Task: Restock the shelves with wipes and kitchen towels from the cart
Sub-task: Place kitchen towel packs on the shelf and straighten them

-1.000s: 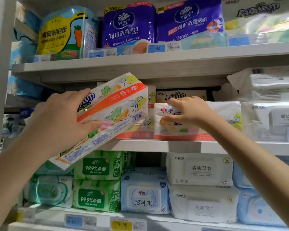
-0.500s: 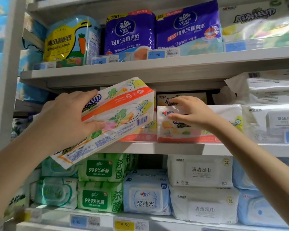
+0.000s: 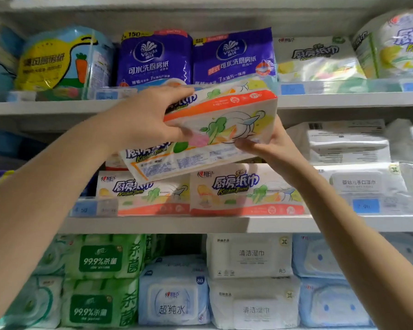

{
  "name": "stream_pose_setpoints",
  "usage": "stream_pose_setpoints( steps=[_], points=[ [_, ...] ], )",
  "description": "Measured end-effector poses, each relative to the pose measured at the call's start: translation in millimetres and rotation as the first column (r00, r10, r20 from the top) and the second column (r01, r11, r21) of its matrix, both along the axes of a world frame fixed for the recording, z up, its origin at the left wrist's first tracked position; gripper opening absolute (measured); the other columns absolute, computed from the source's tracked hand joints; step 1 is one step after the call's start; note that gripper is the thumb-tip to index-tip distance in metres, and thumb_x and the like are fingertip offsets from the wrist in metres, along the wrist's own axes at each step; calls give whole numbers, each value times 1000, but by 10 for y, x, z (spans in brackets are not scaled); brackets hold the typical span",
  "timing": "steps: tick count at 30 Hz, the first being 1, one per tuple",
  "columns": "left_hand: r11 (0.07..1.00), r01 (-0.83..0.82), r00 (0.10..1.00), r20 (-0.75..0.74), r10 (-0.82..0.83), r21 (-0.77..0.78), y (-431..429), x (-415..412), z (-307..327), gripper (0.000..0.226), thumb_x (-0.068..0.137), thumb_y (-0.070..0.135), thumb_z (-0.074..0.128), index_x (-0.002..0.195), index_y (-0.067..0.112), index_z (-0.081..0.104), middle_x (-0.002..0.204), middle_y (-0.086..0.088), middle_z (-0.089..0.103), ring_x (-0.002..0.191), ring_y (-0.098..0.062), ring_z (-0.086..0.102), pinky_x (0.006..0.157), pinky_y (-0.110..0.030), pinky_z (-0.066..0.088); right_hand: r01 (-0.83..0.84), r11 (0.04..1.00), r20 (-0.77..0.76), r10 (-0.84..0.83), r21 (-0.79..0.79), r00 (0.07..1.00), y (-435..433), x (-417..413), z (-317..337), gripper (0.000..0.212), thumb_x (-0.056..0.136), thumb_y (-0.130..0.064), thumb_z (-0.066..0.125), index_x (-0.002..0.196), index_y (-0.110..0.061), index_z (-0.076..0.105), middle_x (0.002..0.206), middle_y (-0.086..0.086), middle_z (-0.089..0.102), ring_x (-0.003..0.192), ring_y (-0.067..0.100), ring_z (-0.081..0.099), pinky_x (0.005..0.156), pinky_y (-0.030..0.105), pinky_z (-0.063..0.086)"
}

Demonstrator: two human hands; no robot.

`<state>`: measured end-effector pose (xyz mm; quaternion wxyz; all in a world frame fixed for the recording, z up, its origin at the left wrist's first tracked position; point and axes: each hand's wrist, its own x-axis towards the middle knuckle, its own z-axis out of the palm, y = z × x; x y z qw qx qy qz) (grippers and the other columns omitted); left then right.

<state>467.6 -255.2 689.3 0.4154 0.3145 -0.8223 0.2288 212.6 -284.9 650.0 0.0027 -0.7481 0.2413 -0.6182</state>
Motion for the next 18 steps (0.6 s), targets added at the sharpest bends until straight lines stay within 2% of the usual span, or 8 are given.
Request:
stream_pose_setpoints(
  steps=[4, 6, 8, 10, 13, 15, 16, 18],
  points=[
    [997, 64, 997, 36, -66, 45, -129, -284, 124, 71, 84, 34, 68, 146, 29, 33, 129, 9, 43, 117, -10, 43, 90, -28, 39, 67, 998, 66, -67, 16, 996, -38, -254, 44, 90, 56, -33, 82, 132, -8, 40, 120, 13, 60, 107, 19, 62, 79, 29, 56],
    [994, 91, 995, 42, -93, 53, -156, -421, 140, 63, 86, 30, 67, 142, 29, 40, 115, 11, 47, 105, -9, 48, 82, -26, 41, 128, 992, 98, -129, 16, 987, -73, -382, 28, 88, 55, -39, 82, 129, -11, 44, 119, 11, 62, 107, 21, 63, 83, 38, 57],
    [998, 59, 997, 46, -60, 16, -198, -548, 159, 57, 87, 30, 66, 139, 27, 44, 115, 10, 51, 104, -10, 49, 88, -33, 44, 175, 984, 138, -176, 16, 975, -111, -486, 16, 82, 57, -37, 83, 127, -13, 45, 118, 9, 62, 106, 21, 63, 84, 43, 57],
    [998, -12, 1000, 27, 14, -58, -289, -646, 168, 53, 87, 38, 63, 136, 25, 48, 127, 5, 53, 114, -16, 48, 100, -42, 39, 233, 972, 160, -233, 21, 959, -138, -562, 15, 79, 59, -37, 82, 126, -16, 46, 117, 7, 61, 105, 19, 63, 84, 42, 57],
    [969, -139, 986, -121, 116, -202, -453, -704, 51, 61, 86, 53, 58, 137, 21, 45, 135, -1, 49, 126, -21, 41, 107, -46, 29, 303, 952, 156, -307, 49, 939, -186, -681, -7, 79, 58, -52, 81, 124, -23, 48, 114, 2, 65, 103, 18, 64, 85, 45, 56],
    [968, -151, 949, -302, 85, -202, -540, -659, -121, 68, 85, 50, 61, 139, 15, 41, 140, -6, 42, 131, -24, 36, 108, -45, 28, 333, 940, 146, -341, 81, 928, -216, -760, -34, 76, 58, -57, 80, 120, -25, 51, 110, -1, 67, 101, 18, 66, 86, 48, 55],
    [982, -131, 919, -389, 69, -135, -610, -616, -219, 70, 84, 46, 63, 141, 13, 38, 142, -8, 38, 132, -26, 34, 109, -43, 29, 340, 936, 138, -350, 90, 927, -215, -772, -53, 73, 59, -56, 79, 119, -24, 52, 110, -1, 68, 101, 18, 66, 87, 47, 55],
    [994, -9, 855, -514, 64, 109, -714, -540, -383, 75, 85, 44, 65, 143, 10, 32, 145, -10, 36, 133, -28, 36, 109, -44, 31, 356, 929, 127, -366, 99, 922, -215, -781, -81, 66, 62, -54, 76, 117, -24, 56, 108, -3, 69, 99, 15, 66, 88, 46, 54]
  ],
)
